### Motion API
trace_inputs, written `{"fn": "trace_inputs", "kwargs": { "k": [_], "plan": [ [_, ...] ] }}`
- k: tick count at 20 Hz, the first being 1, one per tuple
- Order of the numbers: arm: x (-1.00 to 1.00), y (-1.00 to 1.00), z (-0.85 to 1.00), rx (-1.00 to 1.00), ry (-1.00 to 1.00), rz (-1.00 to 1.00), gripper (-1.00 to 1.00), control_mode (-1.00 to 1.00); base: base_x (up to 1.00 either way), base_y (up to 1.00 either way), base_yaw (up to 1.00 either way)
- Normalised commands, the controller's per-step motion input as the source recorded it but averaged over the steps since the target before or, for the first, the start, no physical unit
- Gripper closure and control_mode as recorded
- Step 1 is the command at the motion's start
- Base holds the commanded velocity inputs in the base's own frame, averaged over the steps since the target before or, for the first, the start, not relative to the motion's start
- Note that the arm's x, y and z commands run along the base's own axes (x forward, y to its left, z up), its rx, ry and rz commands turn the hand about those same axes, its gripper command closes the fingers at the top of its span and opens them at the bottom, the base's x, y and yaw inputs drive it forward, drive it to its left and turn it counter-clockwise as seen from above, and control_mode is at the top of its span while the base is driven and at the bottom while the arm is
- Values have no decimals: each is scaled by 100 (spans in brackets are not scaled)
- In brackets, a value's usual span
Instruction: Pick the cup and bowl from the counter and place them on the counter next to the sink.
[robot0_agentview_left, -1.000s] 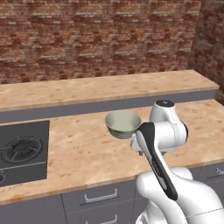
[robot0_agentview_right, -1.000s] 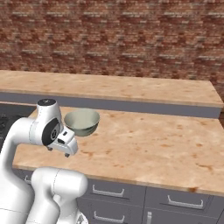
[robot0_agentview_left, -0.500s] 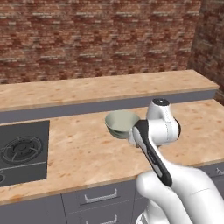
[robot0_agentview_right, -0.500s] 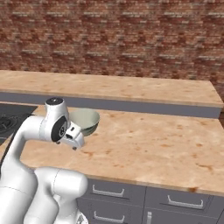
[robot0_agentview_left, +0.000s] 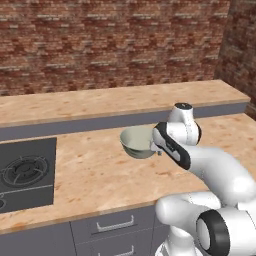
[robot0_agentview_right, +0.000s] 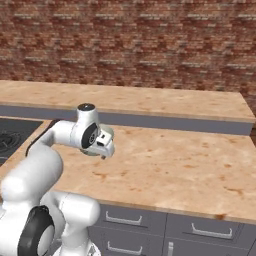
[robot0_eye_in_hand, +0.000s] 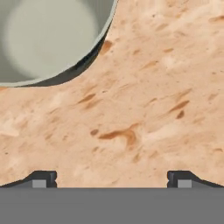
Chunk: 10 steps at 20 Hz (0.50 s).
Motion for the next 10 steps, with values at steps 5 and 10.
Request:
{"fn": "trace_inputs", "kwargs": {
  "k": [5, 10],
  "plan": [
    [89, -24, 26, 0, 19, 1, -100, -100, 0, 0, 0],
    [49, -17, 21, 0, 19, 0, -100, -100, 0, 0, 0]
  ]
}}
